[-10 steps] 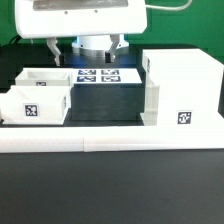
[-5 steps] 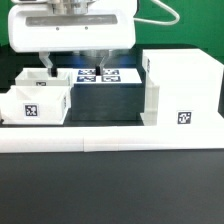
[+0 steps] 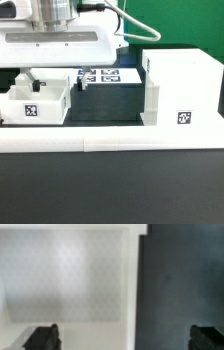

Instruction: Assemble drawer

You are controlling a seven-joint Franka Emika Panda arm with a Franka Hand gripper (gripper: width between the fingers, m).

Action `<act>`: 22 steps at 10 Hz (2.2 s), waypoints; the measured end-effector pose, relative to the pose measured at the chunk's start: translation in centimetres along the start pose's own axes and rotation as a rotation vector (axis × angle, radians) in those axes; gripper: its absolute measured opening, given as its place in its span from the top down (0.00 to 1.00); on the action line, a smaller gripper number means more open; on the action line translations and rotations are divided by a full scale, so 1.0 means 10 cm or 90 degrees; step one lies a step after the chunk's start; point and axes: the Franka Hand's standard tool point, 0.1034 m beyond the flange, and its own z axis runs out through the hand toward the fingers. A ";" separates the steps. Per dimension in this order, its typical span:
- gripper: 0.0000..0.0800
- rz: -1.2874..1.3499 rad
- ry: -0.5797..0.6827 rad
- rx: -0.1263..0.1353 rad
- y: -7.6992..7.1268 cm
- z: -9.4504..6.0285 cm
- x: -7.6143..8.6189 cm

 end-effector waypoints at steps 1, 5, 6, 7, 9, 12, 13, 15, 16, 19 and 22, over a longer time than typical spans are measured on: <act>0.19 -0.001 -0.006 -0.001 0.01 0.07 -0.07; 0.19 -0.004 0.000 -0.006 0.00 0.12 -0.07; 0.19 -0.004 0.000 -0.007 0.00 0.12 -0.07; 0.19 -0.005 -0.001 -0.006 0.01 0.14 -0.09; 0.19 -0.002 -0.005 -0.008 0.03 0.23 -0.19; 0.19 -0.012 0.005 -0.014 0.01 0.27 -0.19; 0.19 -0.012 0.006 -0.015 0.01 0.27 -0.18; 0.22 -0.011 0.008 -0.016 0.01 0.28 -0.18; 0.22 -0.011 0.008 -0.016 0.01 0.28 -0.18; 0.68 -0.011 0.008 -0.016 0.01 0.28 -0.18; 0.95 -0.011 0.008 -0.016 0.01 0.28 -0.18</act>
Offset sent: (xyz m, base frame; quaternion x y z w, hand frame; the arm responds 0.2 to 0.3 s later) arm 0.0000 0.0000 0.0000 0.0000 0.0000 0.0000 1.0000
